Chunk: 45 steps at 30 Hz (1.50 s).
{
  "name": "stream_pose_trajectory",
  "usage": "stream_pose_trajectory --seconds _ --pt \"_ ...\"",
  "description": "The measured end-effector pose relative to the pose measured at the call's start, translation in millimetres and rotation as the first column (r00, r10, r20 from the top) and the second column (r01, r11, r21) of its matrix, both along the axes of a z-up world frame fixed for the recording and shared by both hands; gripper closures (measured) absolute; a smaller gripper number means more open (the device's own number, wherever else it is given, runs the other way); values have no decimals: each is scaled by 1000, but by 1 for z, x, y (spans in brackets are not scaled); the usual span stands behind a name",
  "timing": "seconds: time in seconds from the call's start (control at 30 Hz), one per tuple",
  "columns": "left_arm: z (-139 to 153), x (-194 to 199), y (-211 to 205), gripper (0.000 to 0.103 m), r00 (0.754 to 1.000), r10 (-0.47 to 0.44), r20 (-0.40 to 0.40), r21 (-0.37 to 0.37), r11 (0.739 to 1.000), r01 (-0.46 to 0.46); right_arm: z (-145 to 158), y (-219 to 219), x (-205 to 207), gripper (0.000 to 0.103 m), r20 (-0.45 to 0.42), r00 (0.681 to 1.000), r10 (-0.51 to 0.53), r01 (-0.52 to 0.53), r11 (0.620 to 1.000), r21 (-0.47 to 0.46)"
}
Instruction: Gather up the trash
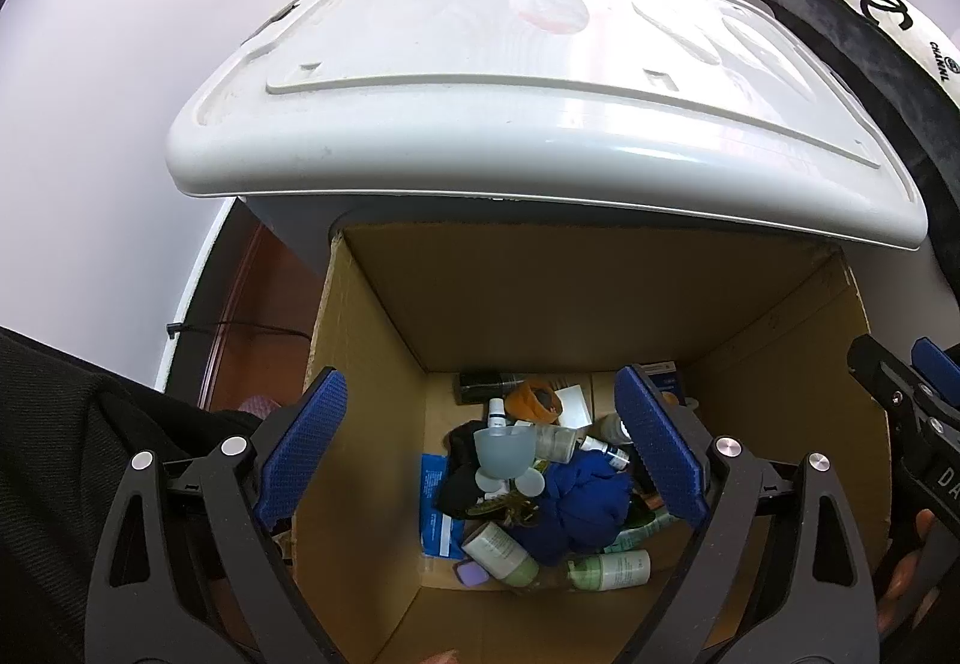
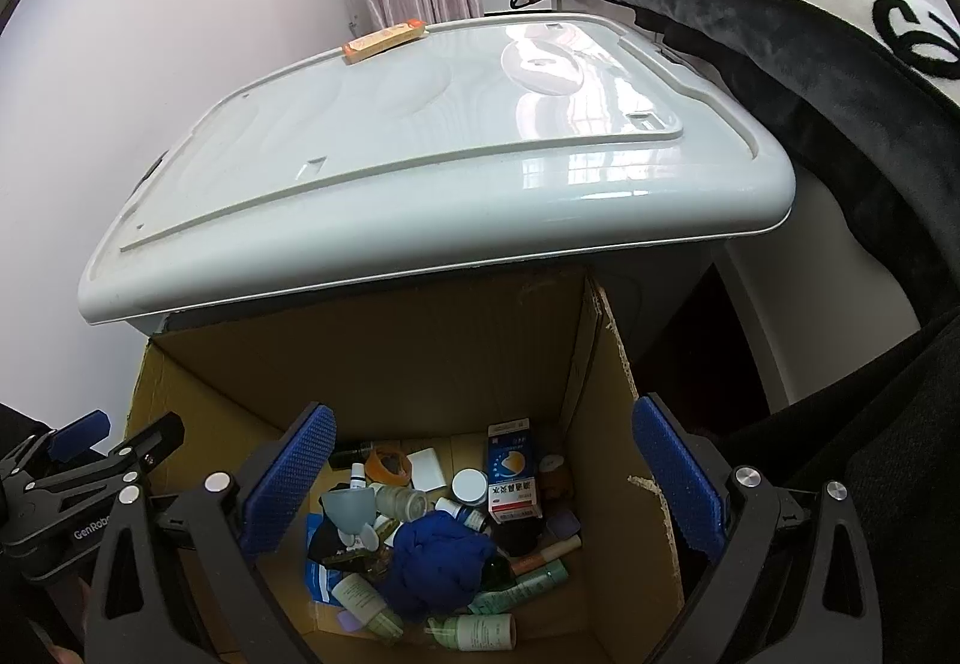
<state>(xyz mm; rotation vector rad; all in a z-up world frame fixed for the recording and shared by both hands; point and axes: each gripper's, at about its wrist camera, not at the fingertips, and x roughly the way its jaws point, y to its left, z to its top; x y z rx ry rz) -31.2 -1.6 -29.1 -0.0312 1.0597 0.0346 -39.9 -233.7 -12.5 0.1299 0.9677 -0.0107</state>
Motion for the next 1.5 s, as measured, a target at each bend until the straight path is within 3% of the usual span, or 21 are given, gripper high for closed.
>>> stream_pose_trajectory --seconds 0.83,0.97,1.1,1.2,1.3,1.5 --pt "0 1 3 14 1000 -4 -3 1 1000 4 -3 0 -1 5 -10 1000 -2 2 1000 6" --pt "-3 2 2 9 1000 -5 -29 -29 1000 4 -3 0 -1 5 -13 1000 -2 2 1000 7" --pt "-6 2 -9 7 996 -46 -72 14 999 47 -4 0 -1 5 -14 1000 -1 1 1000 7" --pt "-1 -4 -19 7 995 -77 -61 50 995 81 -4 0 -1 5 -15 1000 -3 3 1000 7" --pt "0 -7 -18 7 994 -96 -54 -9 995 95 -5 -1 -1 5 -19 1000 -5 5 1000 10" --pt "-2 -8 -12 7 996 -75 -54 -43 996 72 -7 -2 -1 5 -27 1000 -8 9 1000 18"
